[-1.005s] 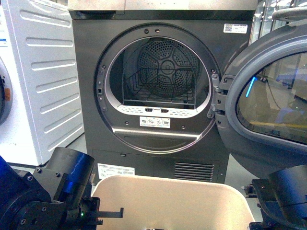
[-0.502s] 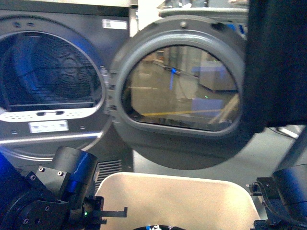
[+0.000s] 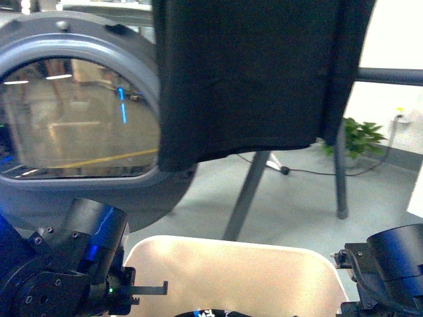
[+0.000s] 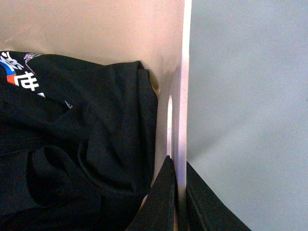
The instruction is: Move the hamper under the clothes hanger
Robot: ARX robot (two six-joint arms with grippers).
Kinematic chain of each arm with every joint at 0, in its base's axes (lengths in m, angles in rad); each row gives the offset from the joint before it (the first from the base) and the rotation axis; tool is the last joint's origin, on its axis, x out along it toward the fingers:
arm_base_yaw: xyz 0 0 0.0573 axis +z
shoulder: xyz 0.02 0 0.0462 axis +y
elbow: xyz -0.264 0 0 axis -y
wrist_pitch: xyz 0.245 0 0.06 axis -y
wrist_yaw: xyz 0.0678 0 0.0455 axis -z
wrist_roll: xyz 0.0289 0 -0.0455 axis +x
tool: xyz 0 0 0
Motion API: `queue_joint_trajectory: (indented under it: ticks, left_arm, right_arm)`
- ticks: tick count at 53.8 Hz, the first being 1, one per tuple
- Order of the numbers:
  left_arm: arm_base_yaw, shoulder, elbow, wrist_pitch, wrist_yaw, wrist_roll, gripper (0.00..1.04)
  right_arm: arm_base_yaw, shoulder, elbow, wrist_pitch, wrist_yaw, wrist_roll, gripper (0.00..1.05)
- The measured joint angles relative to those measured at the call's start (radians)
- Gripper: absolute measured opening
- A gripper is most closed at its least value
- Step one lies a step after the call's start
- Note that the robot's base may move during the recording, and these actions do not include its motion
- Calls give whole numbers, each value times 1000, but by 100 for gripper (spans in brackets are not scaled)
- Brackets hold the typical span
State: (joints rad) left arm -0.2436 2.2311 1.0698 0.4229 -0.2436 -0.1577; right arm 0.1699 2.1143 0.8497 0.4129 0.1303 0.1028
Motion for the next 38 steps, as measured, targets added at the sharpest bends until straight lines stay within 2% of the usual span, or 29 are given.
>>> queue_joint_trajectory:
  ticks: [38]
  left_arm:
    - [-2,0,0,0,1,0,4]
  right_arm:
    - [-4,0,0,0,2,0,3]
